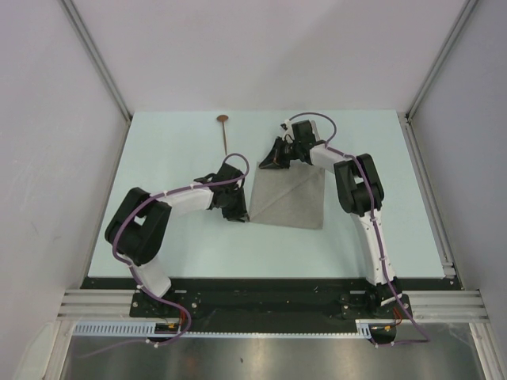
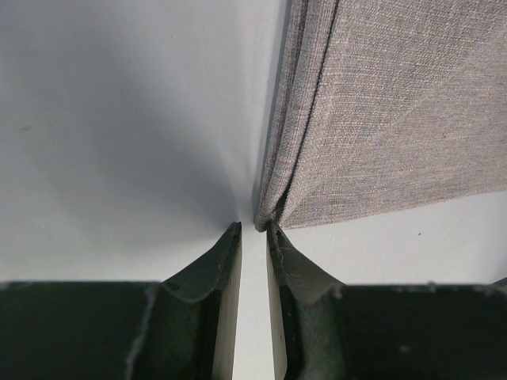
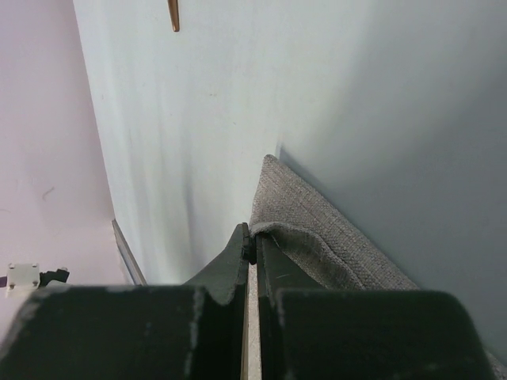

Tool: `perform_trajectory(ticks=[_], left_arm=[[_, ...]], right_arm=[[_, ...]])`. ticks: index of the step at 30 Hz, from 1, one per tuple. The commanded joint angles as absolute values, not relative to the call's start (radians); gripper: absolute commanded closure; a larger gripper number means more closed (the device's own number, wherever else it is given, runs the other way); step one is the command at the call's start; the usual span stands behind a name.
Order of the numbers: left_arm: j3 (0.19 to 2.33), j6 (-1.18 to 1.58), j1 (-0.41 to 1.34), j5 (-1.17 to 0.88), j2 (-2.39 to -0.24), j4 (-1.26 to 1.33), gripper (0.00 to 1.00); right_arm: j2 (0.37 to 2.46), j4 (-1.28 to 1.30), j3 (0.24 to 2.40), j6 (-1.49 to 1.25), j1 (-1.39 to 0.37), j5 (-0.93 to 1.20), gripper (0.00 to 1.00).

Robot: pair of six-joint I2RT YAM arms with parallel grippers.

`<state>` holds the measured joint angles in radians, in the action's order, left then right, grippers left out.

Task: Fold the napkin into a case and place the utensils inside
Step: Fold the upper triangle-folded napkin at the center of the board.

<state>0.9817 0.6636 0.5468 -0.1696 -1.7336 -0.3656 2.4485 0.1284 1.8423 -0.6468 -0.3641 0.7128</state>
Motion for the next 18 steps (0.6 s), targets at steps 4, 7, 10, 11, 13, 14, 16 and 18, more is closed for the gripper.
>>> perform_trajectory(ticks=[4, 7, 10, 11, 13, 14, 16, 18], left_arm=[[0.989, 0.667, 0.541, -0.175, -1.747, -0.367, 0.77], [0.989, 0.667, 0.541, -0.175, -1.747, -0.368, 0.77], [0.991, 0.664, 0.541, -0.175, -1.741, -0.370, 0.77], [0.992, 0.663, 0.541, -0.175, -1.738, -0.371, 0.77], [1.018, 0.652, 0.540, -0.155, -1.712, -0.403, 0.78], [1.031, 0.640, 0.541, -0.144, -1.697, -0.419, 0.77], [1.078, 0.629, 0.540, -0.117, -1.666, -0.468, 0.75], [1.123, 0.624, 0.534, -0.104, -1.631, -0.491, 0.74]], right_arm=[[2.471, 0.081, 1.891, -0.658, -0.351, 0.710, 1.00], [2.476, 0.071, 1.891, -0.663, -0.348, 0.710, 1.00], [2.493, 0.058, 1.894, -0.673, -0.347, 0.710, 0.97], [2.496, 0.055, 1.896, -0.678, -0.341, 0.715, 0.96], [2.499, 0.052, 1.896, -0.684, -0.342, 0.716, 0.92], [2.496, 0.049, 1.894, -0.683, -0.342, 0.724, 0.91], [2.494, 0.051, 1.893, -0.678, -0.342, 0.724, 0.87], [2.491, 0.054, 1.893, -0.675, -0.342, 0.724, 0.86]])
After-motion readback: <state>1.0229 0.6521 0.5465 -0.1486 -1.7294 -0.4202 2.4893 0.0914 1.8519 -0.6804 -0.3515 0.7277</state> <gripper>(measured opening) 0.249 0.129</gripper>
